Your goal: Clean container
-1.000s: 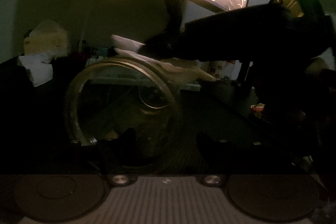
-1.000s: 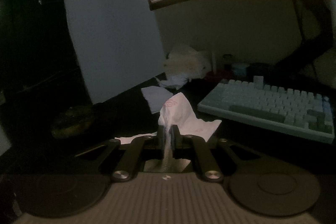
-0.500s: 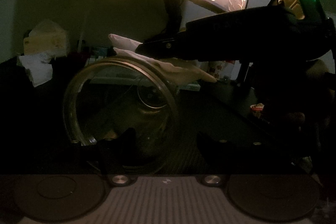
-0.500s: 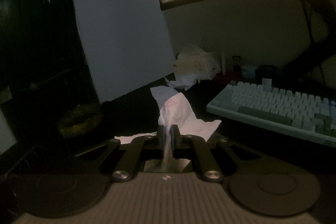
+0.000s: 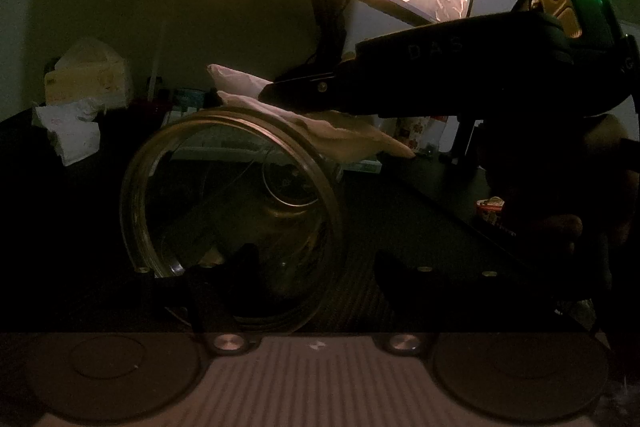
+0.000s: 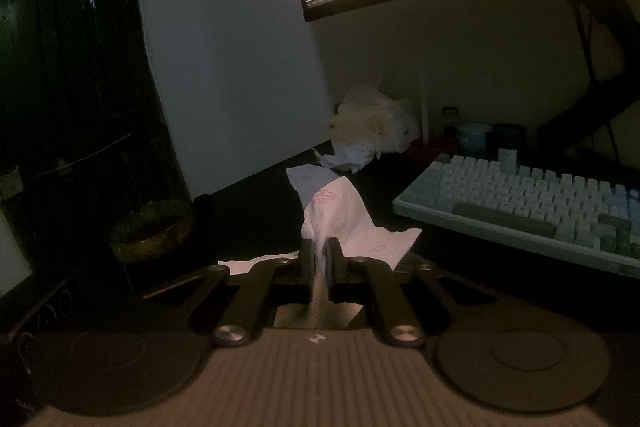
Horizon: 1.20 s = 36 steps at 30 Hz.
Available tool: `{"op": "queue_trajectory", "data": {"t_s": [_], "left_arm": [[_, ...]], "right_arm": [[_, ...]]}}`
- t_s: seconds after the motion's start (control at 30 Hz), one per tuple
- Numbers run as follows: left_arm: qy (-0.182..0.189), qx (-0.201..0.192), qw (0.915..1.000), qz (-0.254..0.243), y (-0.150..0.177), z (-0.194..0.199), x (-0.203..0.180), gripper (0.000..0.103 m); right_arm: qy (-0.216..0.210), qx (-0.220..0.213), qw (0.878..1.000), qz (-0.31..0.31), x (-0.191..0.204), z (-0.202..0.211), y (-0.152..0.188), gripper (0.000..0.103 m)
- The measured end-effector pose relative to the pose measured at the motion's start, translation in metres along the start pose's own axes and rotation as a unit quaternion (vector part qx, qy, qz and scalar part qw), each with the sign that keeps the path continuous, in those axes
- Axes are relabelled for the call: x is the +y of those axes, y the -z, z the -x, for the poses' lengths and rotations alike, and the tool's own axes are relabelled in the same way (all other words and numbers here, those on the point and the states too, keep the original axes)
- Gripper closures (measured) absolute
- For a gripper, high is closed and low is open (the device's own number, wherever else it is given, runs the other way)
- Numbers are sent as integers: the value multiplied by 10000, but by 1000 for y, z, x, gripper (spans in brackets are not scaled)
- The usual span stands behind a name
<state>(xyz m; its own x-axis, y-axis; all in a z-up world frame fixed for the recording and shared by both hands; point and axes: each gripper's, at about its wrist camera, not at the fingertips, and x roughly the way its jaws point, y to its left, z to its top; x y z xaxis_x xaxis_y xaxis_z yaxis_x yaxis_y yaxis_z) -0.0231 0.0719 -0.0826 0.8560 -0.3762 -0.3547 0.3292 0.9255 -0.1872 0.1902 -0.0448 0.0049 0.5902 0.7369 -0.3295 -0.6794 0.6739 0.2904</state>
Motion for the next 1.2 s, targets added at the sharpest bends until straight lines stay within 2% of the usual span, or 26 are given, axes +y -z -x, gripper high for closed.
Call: {"op": "queue_trajectory", "data": {"t_s": [0.17,0.27,0.37,0.5,0.57,0.67,0.73,0.83,0.93,1.0,1.1,1.2], "left_arm": [[0,3,10000,-4,0,-2,1,42],[-2,5,10000,-3,0,-2,2,42],[12,12,10000,0,-1,-2,3,42],[17,15,10000,5,-1,-1,2,42],[14,10,10000,19,-1,-1,2,42],[-1,-55,10000,59,0,0,3,58],[7,-93,10000,31,1,0,3,78],[261,-188,9994,96,-2,4,6,90],[448,-318,9982,234,-7,9,8,93],[754,-462,9945,558,-11,14,15,98],[1058,-589,9889,860,-20,20,24,96],[920,-580,9913,743,-22,23,24,95]], "right_arm": [[7,36,10000,37,3,2,0,95],[-264,92,9996,95,8,3,-1,95],[-313,135,9994,111,4,2,-2,95],[195,167,9997,-57,-15,-5,-7,95],[291,187,9993,-135,-19,-6,-8,95],[2,189,9998,-81,-11,-2,-6,95],[-341,162,9993,-34,-2,3,-2,95],[-529,70,9986,43,4,11,5,95],[-366,50,9992,-128,-6,17,5,95],[-258,37,9994,-242,-13,20,5,96],[-199,6,9992,-336,-19,29,6,96],[-188,4,9993,-314,-18,35,9,96]]}}
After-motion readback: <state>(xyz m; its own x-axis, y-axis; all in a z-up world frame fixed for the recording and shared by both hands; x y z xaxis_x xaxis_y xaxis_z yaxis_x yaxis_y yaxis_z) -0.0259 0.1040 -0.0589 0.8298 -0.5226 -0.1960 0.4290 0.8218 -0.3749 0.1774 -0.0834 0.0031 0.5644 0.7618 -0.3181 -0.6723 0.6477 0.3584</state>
